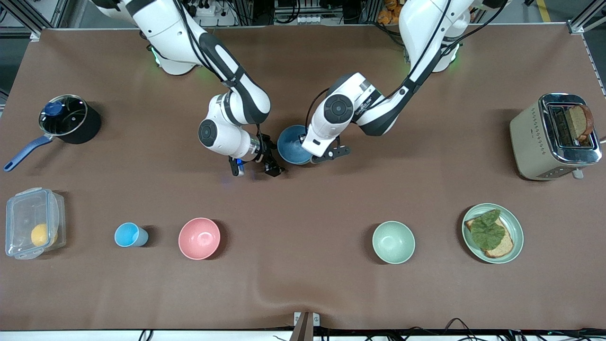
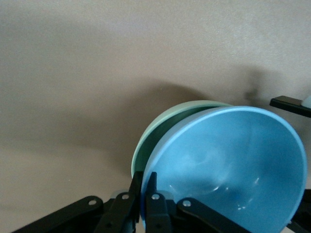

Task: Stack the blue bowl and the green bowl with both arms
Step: 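Open both grippers and release the stacked bowls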

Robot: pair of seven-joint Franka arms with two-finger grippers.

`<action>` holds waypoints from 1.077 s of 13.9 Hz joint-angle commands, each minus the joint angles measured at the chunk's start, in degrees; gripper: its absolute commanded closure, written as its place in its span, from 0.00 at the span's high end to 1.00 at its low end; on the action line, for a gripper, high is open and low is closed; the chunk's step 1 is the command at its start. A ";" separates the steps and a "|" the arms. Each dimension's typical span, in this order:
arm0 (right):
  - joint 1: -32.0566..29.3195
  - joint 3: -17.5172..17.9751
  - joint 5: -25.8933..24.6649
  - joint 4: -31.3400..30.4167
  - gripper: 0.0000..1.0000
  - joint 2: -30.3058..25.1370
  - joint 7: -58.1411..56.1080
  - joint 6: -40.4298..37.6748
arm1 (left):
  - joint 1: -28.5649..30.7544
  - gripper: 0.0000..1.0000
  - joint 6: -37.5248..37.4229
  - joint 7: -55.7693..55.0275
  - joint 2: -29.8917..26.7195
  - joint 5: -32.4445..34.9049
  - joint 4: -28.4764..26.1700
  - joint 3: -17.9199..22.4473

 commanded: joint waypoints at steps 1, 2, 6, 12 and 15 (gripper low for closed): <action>-0.64 0.43 1.70 0.94 1.00 0.29 -1.46 -0.67 | -0.73 0.28 -0.11 -1.78 1.84 1.98 2.41 0.35; -0.64 0.43 1.70 0.94 1.00 0.29 -1.55 -0.84 | -0.81 0.99 -0.11 -1.69 1.84 2.16 2.85 0.44; -0.64 0.34 1.61 0.94 1.00 0.11 -1.72 -1.11 | -0.29 1.00 -4.49 -2.04 -1.40 2.07 2.94 0.27; -1.34 -2.38 -5.82 0.94 1.00 -3.31 -3.48 -5.49 | 6.20 1.00 -14.86 -1.60 -11.59 2.16 5.22 0.35; -3.71 -3.88 -10.77 1.90 1.00 -6.29 -3.39 -11.64 | 10.42 1.00 -21.98 -1.43 -17.56 2.33 6.72 0.44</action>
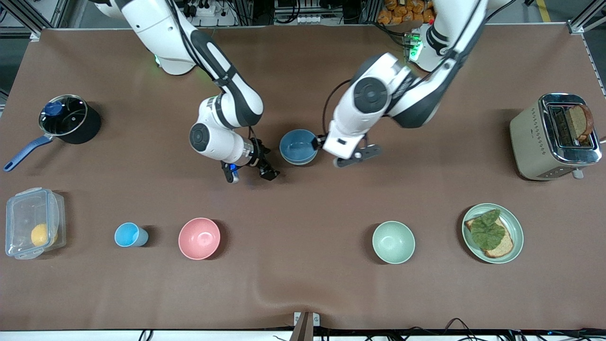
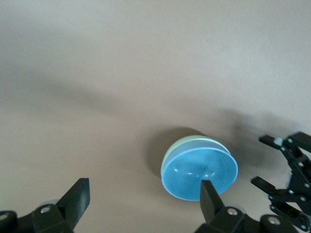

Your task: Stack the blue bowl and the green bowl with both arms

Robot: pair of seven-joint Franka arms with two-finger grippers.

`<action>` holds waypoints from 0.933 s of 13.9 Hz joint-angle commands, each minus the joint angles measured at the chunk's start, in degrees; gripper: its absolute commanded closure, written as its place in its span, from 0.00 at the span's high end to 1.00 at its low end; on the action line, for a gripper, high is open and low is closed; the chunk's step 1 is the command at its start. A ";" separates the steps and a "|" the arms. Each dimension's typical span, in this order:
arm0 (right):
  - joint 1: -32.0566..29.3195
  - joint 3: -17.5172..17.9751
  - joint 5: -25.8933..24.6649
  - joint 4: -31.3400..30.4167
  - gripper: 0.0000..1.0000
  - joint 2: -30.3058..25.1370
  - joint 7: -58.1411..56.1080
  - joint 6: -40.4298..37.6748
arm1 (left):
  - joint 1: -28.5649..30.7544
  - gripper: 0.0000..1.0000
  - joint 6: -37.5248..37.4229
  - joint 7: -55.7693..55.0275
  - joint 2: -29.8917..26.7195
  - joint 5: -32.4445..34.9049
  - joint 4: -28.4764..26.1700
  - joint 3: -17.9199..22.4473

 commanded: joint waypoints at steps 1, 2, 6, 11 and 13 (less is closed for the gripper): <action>-3.02 -1.17 -4.33 0.44 1.00 -4.02 -0.38 -6.54 | 4.38 1.00 -5.08 -0.81 -6.21 2.85 0.75 -0.22; -3.81 -2.05 -6.53 1.75 1.00 -4.37 -0.38 -9.43 | 6.58 1.00 -6.57 1.19 -7.62 3.99 1.37 -0.22; -8.55 -3.46 -14.53 5.27 1.00 -6.39 -3.27 -18.32 | 15.20 1.00 -12.11 14.54 -8.60 4.53 6.20 -0.31; -16.98 -3.03 -18.57 11.24 1.00 -8.50 -14.78 -27.63 | 23.90 1.00 -17.56 31.24 -11.23 4.44 7.53 -0.31; -19.09 -2.85 -22.70 15.02 1.00 -8.42 -16.11 -32.20 | 26.63 1.00 -17.75 35.56 -11.94 4.44 7.53 -0.39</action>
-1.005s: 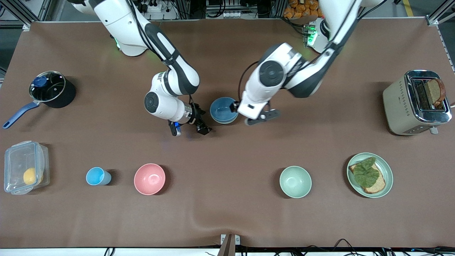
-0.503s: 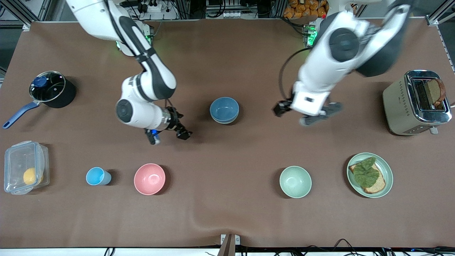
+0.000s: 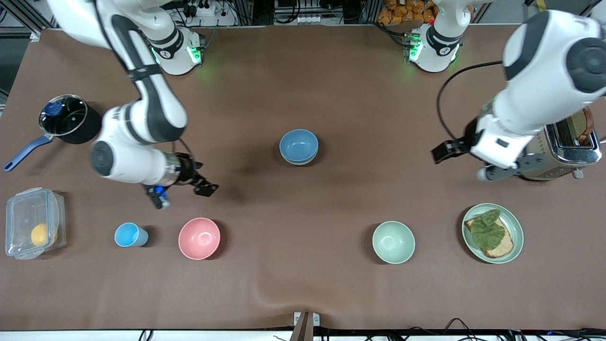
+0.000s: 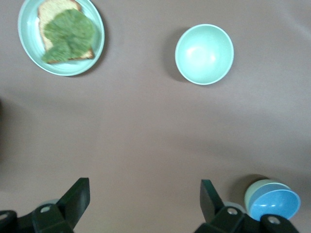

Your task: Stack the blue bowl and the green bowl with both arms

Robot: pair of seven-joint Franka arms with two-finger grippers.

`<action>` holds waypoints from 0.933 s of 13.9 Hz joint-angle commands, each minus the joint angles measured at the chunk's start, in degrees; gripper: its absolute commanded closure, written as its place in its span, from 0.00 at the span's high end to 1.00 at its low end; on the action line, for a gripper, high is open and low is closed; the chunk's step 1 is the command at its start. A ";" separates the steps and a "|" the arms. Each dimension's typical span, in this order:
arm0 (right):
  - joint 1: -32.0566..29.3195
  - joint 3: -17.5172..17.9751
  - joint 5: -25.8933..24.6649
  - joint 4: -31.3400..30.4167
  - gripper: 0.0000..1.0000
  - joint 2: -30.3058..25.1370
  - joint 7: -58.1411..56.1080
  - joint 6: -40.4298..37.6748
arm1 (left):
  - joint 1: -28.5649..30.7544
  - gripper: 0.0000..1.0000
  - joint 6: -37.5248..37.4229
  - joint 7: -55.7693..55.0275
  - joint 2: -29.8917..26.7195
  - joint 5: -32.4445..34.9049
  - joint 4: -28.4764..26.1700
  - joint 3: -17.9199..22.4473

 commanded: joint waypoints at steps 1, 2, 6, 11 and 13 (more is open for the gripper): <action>-4.18 2.38 -5.78 3.94 1.00 -0.64 -1.26 -4.70 | 3.09 1.00 -1.45 5.67 -2.05 0.94 -0.23 -0.70; -5.67 3.69 -6.93 4.47 1.00 -0.73 -1.79 -5.05 | 3.88 1.00 -2.32 7.77 -2.40 0.94 -0.40 -0.70; -10.76 5.88 -9.14 5.79 1.00 -2.31 -8.01 -5.14 | -1.52 1.00 -5.76 14.90 -4.33 0.85 -0.66 7.52; -17.18 13.87 -21.15 5.80 1.00 -6.43 -9.97 -6.11 | -10.35 1.00 -8.74 17.29 -8.11 0.85 -1.02 17.94; -17.12 13.98 -21.80 7.19 1.00 -8.37 -10.32 -7.69 | -10.35 1.00 -11.46 17.55 -9.25 0.85 -0.49 17.94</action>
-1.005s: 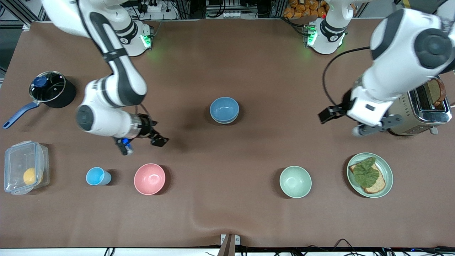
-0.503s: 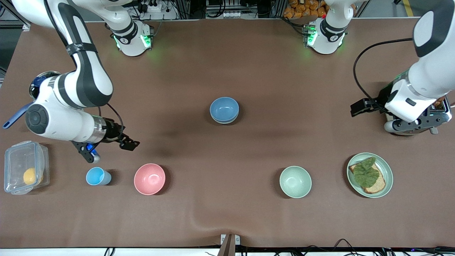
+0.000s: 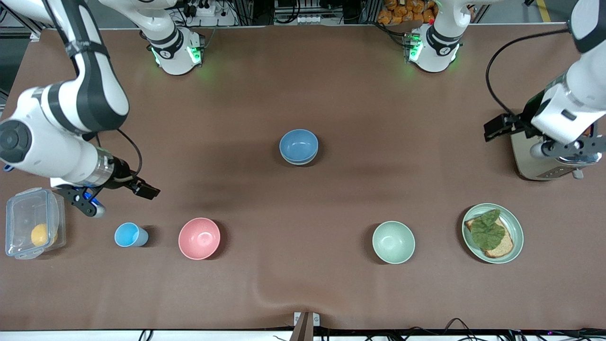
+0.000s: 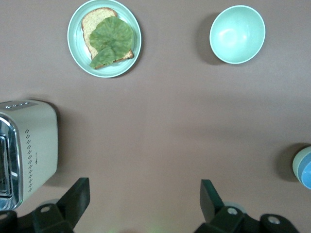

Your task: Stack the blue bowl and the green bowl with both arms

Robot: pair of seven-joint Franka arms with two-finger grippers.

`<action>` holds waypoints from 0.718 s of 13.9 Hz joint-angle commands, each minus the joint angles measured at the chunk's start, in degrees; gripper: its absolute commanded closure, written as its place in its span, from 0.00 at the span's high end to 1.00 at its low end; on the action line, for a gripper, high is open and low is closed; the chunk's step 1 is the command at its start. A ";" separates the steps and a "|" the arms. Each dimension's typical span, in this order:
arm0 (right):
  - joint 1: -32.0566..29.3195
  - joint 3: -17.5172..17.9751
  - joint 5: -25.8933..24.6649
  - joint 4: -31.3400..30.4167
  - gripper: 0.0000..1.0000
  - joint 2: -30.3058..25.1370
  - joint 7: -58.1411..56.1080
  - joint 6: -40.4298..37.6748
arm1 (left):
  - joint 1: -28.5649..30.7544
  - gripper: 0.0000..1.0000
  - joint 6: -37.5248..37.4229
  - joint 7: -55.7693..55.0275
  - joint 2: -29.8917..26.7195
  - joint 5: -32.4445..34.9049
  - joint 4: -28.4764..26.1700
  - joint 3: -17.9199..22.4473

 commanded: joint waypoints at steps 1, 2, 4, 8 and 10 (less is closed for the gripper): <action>-1.49 2.44 -2.19 2.91 1.00 -3.28 -1.58 -4.34 | -0.84 1.00 -2.94 1.99 -3.14 0.85 -0.48 0.77; -1.40 2.62 -2.19 5.72 1.00 -3.45 -4.46 -7.85 | -0.58 1.00 -3.39 2.34 -3.58 0.76 -0.48 0.50; -1.23 1.92 -2.02 11.70 1.00 -3.45 -11.14 -13.92 | 0.12 1.00 -3.91 2.17 -3.67 -0.20 -0.04 0.24; -1.40 1.74 -1.58 14.28 1.00 -6.26 -13.80 -17.38 | 0.39 1.00 -5.59 6.03 -4.11 0.14 3.12 0.76; -1.57 1.83 -1.49 13.06 1.00 -7.75 -13.81 -17.12 | 0.30 1.00 -5.50 5.51 -4.02 0.41 3.21 0.85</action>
